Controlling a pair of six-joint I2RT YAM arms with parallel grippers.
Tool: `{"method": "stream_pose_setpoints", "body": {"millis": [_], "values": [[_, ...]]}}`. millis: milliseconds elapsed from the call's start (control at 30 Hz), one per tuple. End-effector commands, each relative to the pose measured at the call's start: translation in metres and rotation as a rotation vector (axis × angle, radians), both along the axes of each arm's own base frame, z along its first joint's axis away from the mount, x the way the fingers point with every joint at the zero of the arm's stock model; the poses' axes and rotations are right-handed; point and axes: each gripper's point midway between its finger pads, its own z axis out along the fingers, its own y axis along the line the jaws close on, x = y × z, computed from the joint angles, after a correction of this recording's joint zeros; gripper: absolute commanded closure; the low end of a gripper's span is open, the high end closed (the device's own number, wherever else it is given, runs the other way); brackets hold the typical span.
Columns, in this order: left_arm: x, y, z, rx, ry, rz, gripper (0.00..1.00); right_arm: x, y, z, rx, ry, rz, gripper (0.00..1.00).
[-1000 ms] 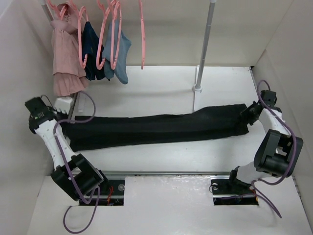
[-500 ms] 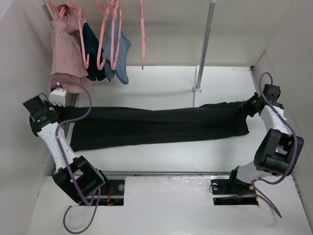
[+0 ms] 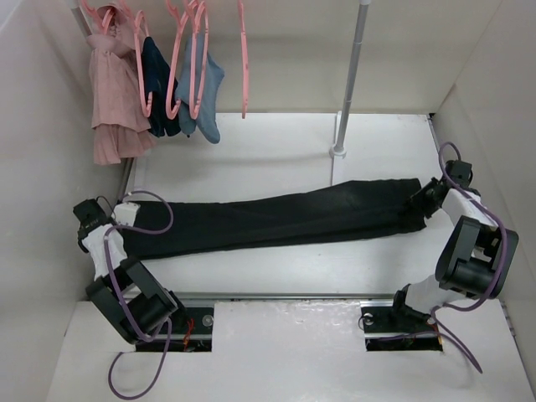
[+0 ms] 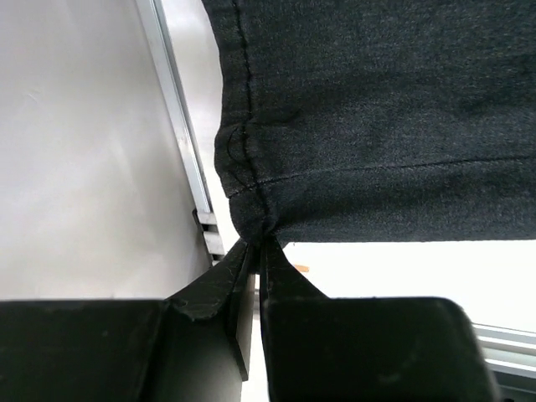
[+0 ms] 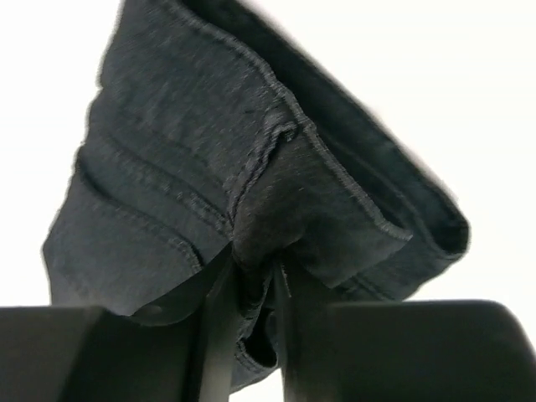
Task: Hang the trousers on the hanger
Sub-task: Fold the trousers at the center of the board.
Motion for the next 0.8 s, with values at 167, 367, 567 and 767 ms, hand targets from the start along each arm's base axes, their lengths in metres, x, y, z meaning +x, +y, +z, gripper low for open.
{"method": "stream_pose_setpoints", "body": {"millis": [167,367,567,767], "values": [[-0.027,0.030,0.001,0.140,0.150,0.040,0.84,-0.015,-0.045,-0.005,-0.106,0.019,-0.151,0.03],[-0.016,0.023,0.043,0.141,0.068,-0.035,0.57,-0.010,-0.048,0.060,-0.233,-0.096,-0.162,0.00],[0.018,0.005,0.103,0.019,-0.083,-0.101,0.56,0.018,0.008,0.118,-0.409,-0.224,0.005,0.02],[0.036,-0.033,0.061,-0.145,-0.140,-0.097,0.54,0.041,0.146,0.089,-0.343,-0.260,0.353,0.59]]}}
